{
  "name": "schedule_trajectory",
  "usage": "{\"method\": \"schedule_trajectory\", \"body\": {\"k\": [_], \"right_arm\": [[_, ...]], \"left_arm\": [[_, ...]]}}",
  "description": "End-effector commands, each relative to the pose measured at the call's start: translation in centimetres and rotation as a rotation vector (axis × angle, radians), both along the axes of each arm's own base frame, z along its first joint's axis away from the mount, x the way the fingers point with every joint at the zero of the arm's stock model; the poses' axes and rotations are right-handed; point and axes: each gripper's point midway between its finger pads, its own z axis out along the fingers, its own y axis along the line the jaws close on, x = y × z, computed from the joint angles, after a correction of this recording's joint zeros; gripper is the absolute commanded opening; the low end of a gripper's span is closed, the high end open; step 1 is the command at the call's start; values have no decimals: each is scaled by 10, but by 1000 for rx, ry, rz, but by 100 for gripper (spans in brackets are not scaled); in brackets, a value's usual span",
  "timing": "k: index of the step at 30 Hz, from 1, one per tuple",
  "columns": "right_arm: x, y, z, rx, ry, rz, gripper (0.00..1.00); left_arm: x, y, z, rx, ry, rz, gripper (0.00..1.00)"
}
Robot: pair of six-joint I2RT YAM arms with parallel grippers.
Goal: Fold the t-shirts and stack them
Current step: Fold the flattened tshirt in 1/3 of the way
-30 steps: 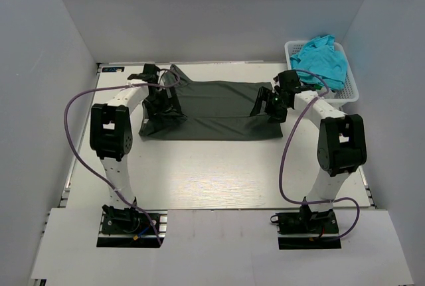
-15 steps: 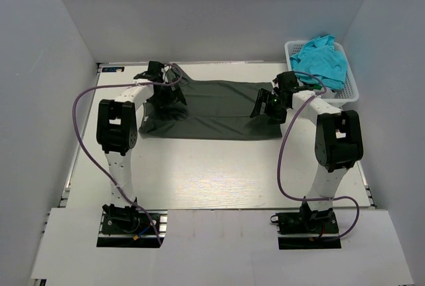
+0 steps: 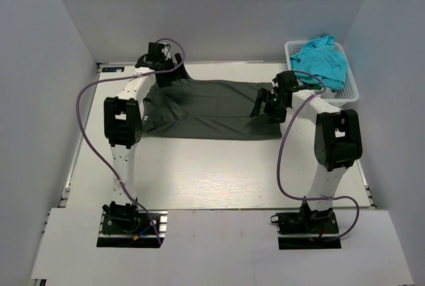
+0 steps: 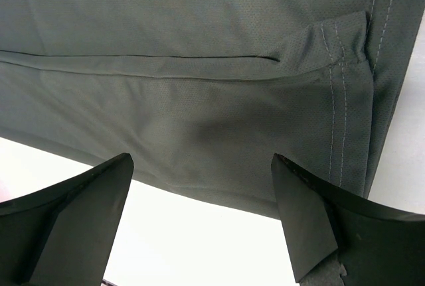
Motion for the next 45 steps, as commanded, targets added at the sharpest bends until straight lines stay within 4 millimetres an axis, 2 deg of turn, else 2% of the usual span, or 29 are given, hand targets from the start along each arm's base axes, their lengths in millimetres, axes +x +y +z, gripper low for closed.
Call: {"method": "schedule_trajectory", "body": {"k": [1, 4, 5, 6, 7, 8, 10, 11, 13, 14, 15, 16, 21, 23, 25, 26, 27, 30, 31, 34, 36, 37, 38, 39, 40, 41, 42, 43, 45], "right_arm": [[11, -2, 8, -4, -19, 0, 90], [12, -5, 12, -25, -40, -1, 90], [12, -7, 12, -34, -44, -2, 90], [13, -8, 12, -43, -44, -7, 90], [13, -9, 13, -48, -50, -4, 90], [12, -10, 13, -51, -47, -5, 90], [10, -11, 9, -56, -38, -8, 90], [9, -10, 9, -51, -36, -3, 90], [6, -7, 6, -37, -25, 3, 90], [4, -6, 4, -27, -14, 1, 90], [2, -5, 4, -22, -8, 6, 90], [1, -4, 3, -16, -8, 13, 90], [-1, -7, -5, -19, -3, -5, 90], [-6, -8, -14, -23, 16, -10, 90], [-10, -8, -22, -19, 30, -16, 90], [-9, -10, -25, -18, 29, -22, 90], [-9, -11, -28, -27, 31, -26, 90], [-16, -19, -41, -48, 61, -42, 90], [-16, -22, -46, -48, 70, -56, 90], [-32, -23, -57, -46, 114, -58, 90], [-48, -24, -62, -41, 142, -55, 90], [-52, -22, -57, -33, 133, -49, 90], [-69, -24, -60, -35, 155, -42, 90], [-76, -25, -61, -36, 163, -43, 90], [-86, -26, -53, -31, 147, -42, 90], [-92, -27, -53, -33, 151, -46, 90], [-108, -30, -60, -37, 182, -48, 90], [-124, -31, -65, -42, 210, -44, 90], [-138, -28, -57, -32, 192, -23, 90]], "left_arm": [[13, 1, 24, 41, -67, -31, 100], [-1, 11, 35, 80, -49, -9, 100], [-15, 17, 25, 108, -14, -2, 100], [-23, 22, 60, 110, -78, 14, 100], [-32, 30, 69, 133, -91, 39, 100], [-55, 35, 51, 143, -35, 51, 100], [-79, 38, 60, 124, -45, 69, 100], [-107, 42, 60, 116, -32, 79, 100], [-129, 41, 57, 76, -26, 87, 100], [-151, 41, 35, 69, 33, 79, 100], [-159, 45, 40, 58, 19, 83, 100], [-172, 52, 21, 56, 58, 106, 100], [-183, 76, -16, 119, 167, 207, 100], [-183, 75, -40, 112, 233, 198, 100], [-175, 73, -49, 75, 245, 214, 100], [-177, 77, -65, 83, 286, 223, 100], [-173, 76, -64, 76, 292, 233, 100], [-177, 94, -72, 117, 328, 309, 100], [-186, 102, -81, 128, 356, 328, 100], [-206, 106, -81, 119, 397, 341, 100], [-236, 109, -91, 114, 498, 386, 100], [-248, 109, -94, 118, 535, 394, 100], [-274, 110, -98, 130, 606, 400, 100], [-288, 110, -99, 137, 634, 399, 100], [-301, 110, -98, 134, 663, 417, 100], [-313, 112, -97, 142, 681, 434, 100], [-334, 112, -91, 141, 705, 450, 100], [-343, 112, -87, 138, 711, 459, 100], [-364, 112, -82, 137, 736, 475, 100]]}}
